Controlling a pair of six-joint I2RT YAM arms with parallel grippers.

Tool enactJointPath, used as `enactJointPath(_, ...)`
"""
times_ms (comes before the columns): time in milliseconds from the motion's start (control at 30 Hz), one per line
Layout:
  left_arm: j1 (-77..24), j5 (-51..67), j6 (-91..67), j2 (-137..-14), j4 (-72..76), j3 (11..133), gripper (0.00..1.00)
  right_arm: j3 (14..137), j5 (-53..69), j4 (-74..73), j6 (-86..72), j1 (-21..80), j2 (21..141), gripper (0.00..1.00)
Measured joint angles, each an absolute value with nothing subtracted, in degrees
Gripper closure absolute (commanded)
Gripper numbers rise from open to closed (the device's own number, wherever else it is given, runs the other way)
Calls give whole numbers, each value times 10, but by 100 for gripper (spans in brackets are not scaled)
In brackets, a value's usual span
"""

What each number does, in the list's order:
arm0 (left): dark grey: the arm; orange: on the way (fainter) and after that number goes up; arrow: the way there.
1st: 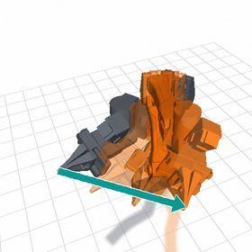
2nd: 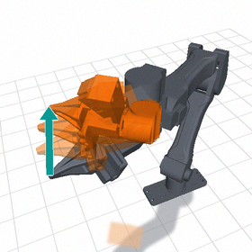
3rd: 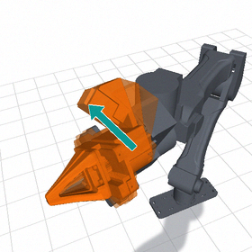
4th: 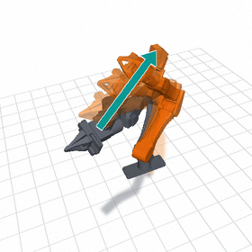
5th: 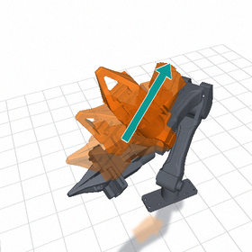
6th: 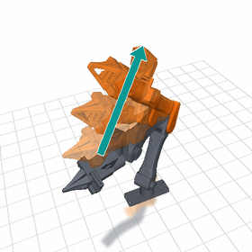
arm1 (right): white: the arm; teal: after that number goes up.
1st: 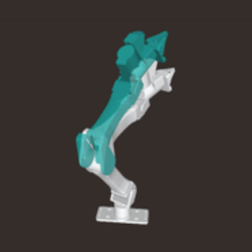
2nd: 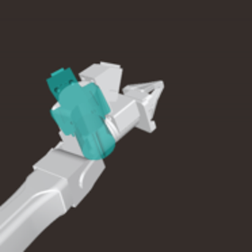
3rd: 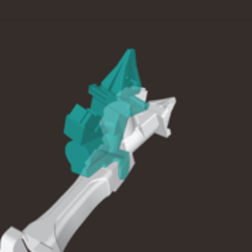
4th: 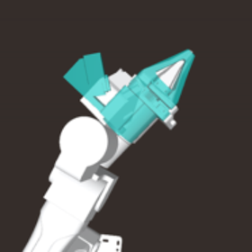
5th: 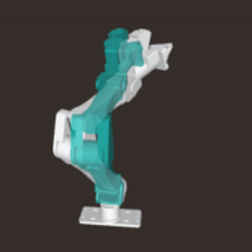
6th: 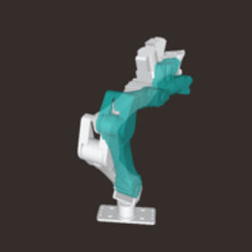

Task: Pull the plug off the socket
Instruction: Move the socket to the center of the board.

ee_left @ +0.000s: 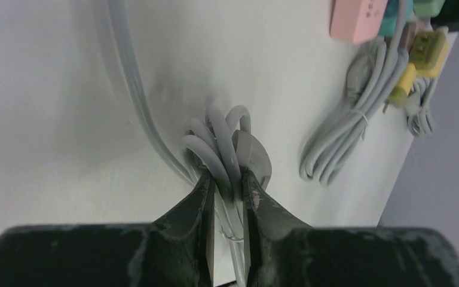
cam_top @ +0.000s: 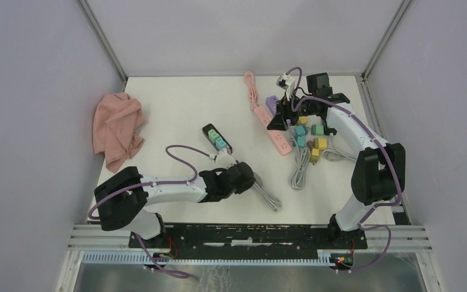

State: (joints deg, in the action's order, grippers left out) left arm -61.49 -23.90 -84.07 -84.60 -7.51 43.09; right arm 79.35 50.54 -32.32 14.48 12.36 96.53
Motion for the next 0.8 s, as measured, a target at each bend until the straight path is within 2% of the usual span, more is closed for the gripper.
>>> enactJointPath(67, -656, -255, -867, -862, -66, 439, 79, 795, 505, -324, 145, 119, 965, 31)
enactJointPath(267, -707, -275, -885, -924, -27, 486, 37, 796, 505, -324, 145, 104, 965, 31)
enactJointPath(333, -714, -283, -873, -925, -3, 490, 28, 796, 505, -324, 145, 102, 965, 31)
enactJointPath(467, -720, -304, -803, -914, 40, 489, 21, 796, 505, -325, 145, 100, 965, 31)
enactJointPath(800, -721, -294, -485, -750, 177, 376, 18, 796, 505, -325, 145, 100, 965, 31)
